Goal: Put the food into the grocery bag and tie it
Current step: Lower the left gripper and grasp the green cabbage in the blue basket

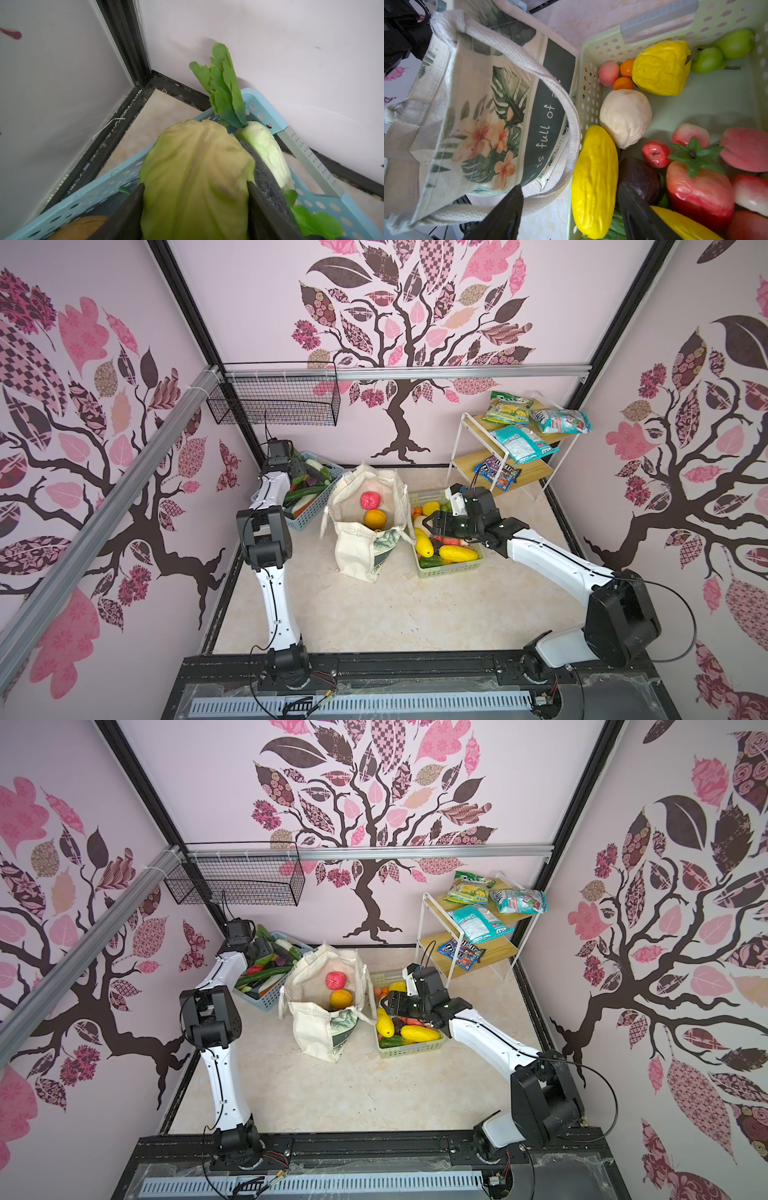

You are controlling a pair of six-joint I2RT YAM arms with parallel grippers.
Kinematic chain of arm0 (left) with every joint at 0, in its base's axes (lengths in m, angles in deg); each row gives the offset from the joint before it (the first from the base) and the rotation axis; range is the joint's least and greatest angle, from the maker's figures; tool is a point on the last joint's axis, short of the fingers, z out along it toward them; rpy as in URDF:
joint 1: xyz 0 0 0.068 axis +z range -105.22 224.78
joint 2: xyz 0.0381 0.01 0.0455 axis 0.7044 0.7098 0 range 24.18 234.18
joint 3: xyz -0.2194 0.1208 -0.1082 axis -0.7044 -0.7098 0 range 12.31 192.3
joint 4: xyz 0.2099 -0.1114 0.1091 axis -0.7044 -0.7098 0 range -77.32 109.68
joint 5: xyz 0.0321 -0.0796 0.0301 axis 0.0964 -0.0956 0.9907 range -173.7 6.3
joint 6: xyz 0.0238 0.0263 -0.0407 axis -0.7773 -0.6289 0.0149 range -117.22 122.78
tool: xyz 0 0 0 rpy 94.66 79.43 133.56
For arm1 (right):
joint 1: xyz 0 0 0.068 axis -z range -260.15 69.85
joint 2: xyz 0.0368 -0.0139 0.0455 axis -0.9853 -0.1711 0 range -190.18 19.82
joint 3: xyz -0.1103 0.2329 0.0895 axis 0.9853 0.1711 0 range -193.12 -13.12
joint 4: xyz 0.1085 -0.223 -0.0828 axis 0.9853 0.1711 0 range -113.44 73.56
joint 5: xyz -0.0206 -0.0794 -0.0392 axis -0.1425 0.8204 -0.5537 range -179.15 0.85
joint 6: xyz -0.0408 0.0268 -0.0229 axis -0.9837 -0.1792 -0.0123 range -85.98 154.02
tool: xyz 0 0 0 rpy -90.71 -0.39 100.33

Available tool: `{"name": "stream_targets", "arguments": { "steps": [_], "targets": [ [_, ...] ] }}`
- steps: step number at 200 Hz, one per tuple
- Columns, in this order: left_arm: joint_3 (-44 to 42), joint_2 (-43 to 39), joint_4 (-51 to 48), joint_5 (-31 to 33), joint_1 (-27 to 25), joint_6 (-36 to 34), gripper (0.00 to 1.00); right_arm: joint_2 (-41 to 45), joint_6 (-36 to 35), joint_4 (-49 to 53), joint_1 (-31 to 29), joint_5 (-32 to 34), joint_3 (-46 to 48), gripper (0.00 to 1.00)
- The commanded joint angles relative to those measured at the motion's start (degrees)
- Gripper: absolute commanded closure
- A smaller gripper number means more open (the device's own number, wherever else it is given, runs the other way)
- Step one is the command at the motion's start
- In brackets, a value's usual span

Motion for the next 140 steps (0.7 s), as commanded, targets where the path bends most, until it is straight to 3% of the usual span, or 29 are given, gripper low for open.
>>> {"name": "stream_targets", "arguments": {
  "steps": [1, 41, 140],
  "targets": [
    [-2.6, -0.9, -1.1, -0.2, 0.1, -1.0, 0.36, -1.2, -0.6, 1.4, -0.5, 0.2, -3.3, 0.25],
    [-5.8, -4.3, 1.0, 1.2, 0.1, -0.7, 0.47, -0.9, -0.8, 1.7, -0.4, 0.2, -3.3, 0.25],
    [-21.4, -18.9, 9.7, 1.0, 0.1, 2.2, 0.46, 0.3, -1.1, 1.1, -0.5, 0.5, -2.2, 0.25]
  ]
}}
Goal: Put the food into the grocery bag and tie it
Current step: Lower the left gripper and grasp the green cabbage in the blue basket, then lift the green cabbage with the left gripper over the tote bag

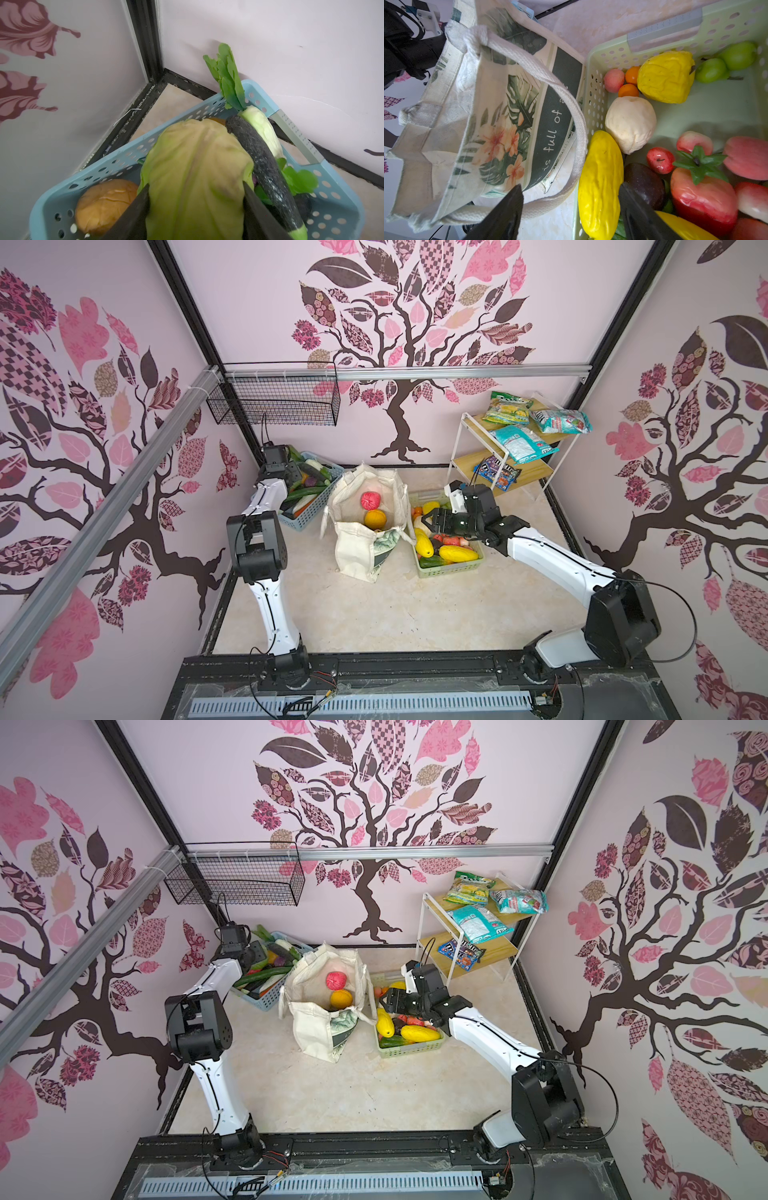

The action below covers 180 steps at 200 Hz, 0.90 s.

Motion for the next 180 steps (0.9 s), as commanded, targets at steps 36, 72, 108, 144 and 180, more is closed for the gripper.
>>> {"name": "stream_targets", "arguments": {
  "steps": [36, 72, 108, 144, 180],
  "targets": [
    [-7.6, -9.8, 4.6, -0.1, 0.0, 3.0, 0.46, 1.5, -0.6, 0.5, -0.4, 0.6, 0.4, 0.25],
    [-10.6, -14.9, 3.9, -3.5, 0.0, 6.0, 0.45, 2.0, -0.6, 0.2, -0.4, 0.7, 1.0, 0.25],
    [-15.1, -21.2, 2.4, -5.9, -0.1, 10.7, 0.45, 2.6, -1.0, 0.1, -0.4, 1.2, 1.0, 0.25],
    [-18.5, -27.1, -0.1, -8.1, -1.2, 13.7, 0.45, 3.2, -0.8, -0.4, -0.7, 1.1, 1.6, 0.25],
    [-20.3, -32.3, -3.1, -8.3, -3.4, 14.4, 0.45, 4.5, -1.2, -0.5, -0.9, 1.6, 3.0, 0.25]
  ]
}}
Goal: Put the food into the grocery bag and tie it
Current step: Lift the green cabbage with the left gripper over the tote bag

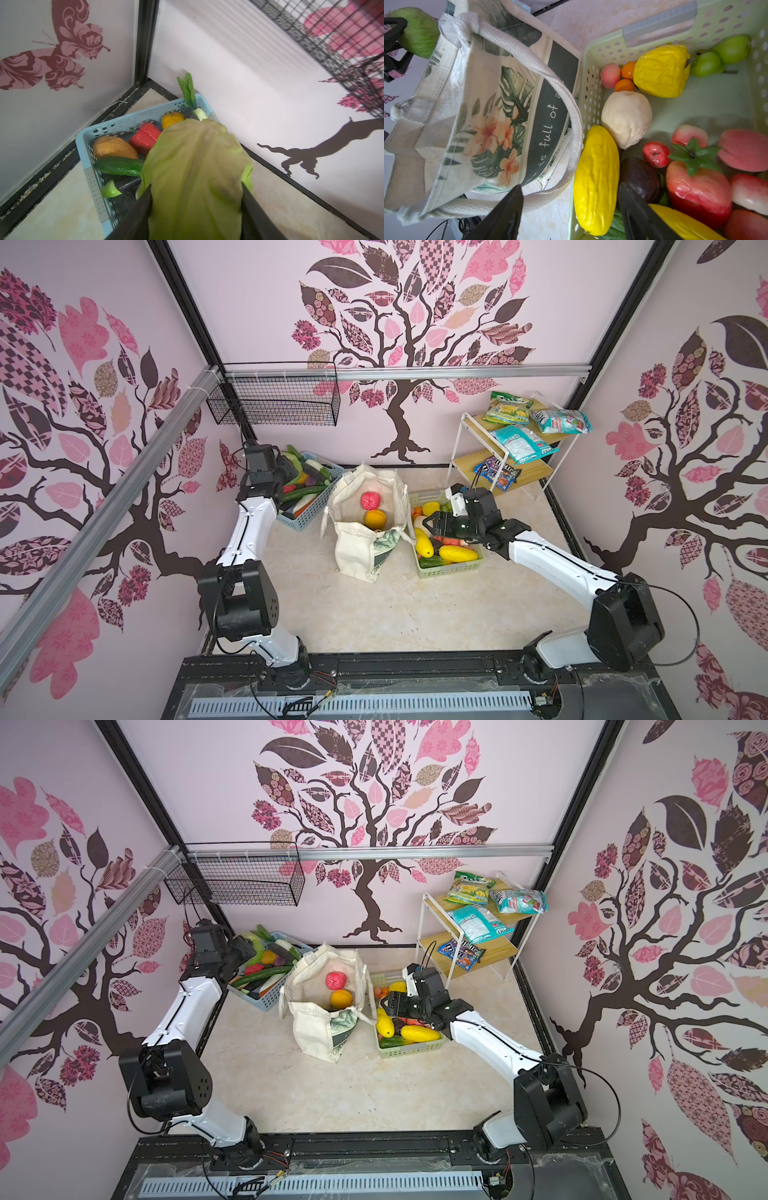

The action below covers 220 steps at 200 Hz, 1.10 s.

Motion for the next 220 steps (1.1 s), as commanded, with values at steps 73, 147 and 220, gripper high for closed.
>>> {"name": "stream_targets", "arguments": {
  "steps": [73, 147, 220],
  "targets": [
    [-4.6, -12.6, -5.0, -7.9, -9.0, 5.4, 0.44, 6.9, -1.4, -1.1, -0.8, 0.7, 4.7, 0.25],
    [-6.2, -16.7, -6.8, -13.2, -18.2, 7.9, 0.44, 7.9, -1.4, -1.6, -0.7, 1.4, 6.3, 0.25],
    [-7.9, -12.0, -9.6, -5.9, -30.4, 2.2, 0.44, 8.2, -1.4, -0.9, -0.7, 1.9, 6.0, 0.25]
  ]
}}
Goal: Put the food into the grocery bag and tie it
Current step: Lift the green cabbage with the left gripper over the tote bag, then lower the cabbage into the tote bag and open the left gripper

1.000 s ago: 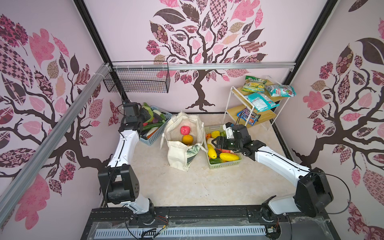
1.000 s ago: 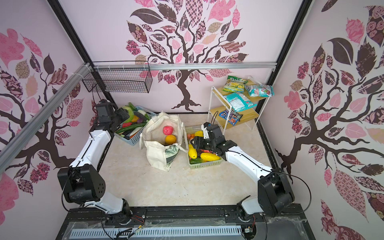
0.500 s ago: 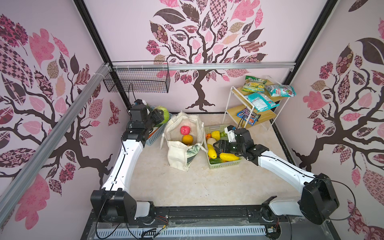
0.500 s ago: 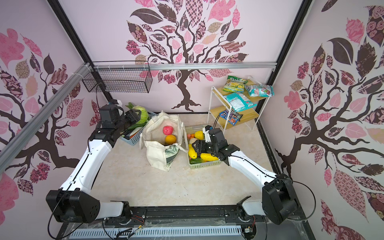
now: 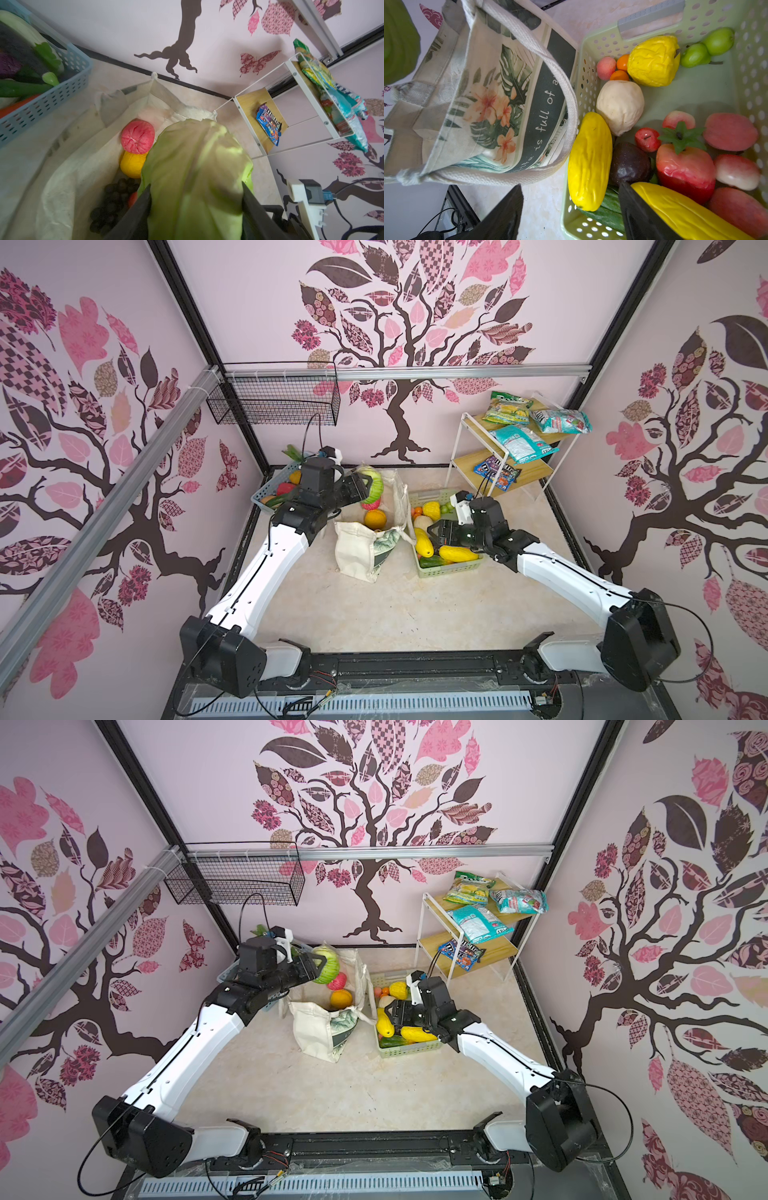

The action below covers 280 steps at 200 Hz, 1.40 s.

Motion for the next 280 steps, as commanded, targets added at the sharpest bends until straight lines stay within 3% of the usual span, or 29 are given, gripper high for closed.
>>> {"name": "stream_targets", "arguments": {
  "steps": [1, 45, 156, 173, 199, 218, 280],
  "targets": [
    [-1.9, 2.2, -0.7, 3.5, -1.9, -2.9, 0.44, 2.6, -0.4, 0.3, -0.3, 0.7, 0.1, 0.25],
    [-2.3, 6.3, -2.1, 7.9, -4.7, -5.4, 0.44, 2.6, -0.5, 0.5, -0.2, 1.0, 0.2, 0.25],
    [-3.3, 17.4, -5.1, 12.7, -5.1, -7.2, 0.41, 1.7, -0.5, 0.7, -0.3, 0.7, -0.9, 0.25],
    [-2.7, 19.7, -6.3, 12.8, -5.1, -7.2, 0.38, 1.7, -0.6, 0.8, -0.3, 0.7, -0.9, 0.25],
    [-2.4, 21.8, -7.2, 13.3, -5.1, -6.6, 0.22, 1.5, -0.7, 0.8, -0.3, 0.8, -0.9, 0.25],
    [-1.8, 21.9, -7.4, 13.3, -5.2, -6.7, 0.17, 1.1, -0.8, 0.8, -0.3, 0.8, -1.0, 0.25],
    [6.0, 19.2, -10.9, 10.6, -5.0, -5.0, 0.1, 0.8, -0.9, 0.8, -0.3, 0.7, -1.6, 0.25]
  ]
}}
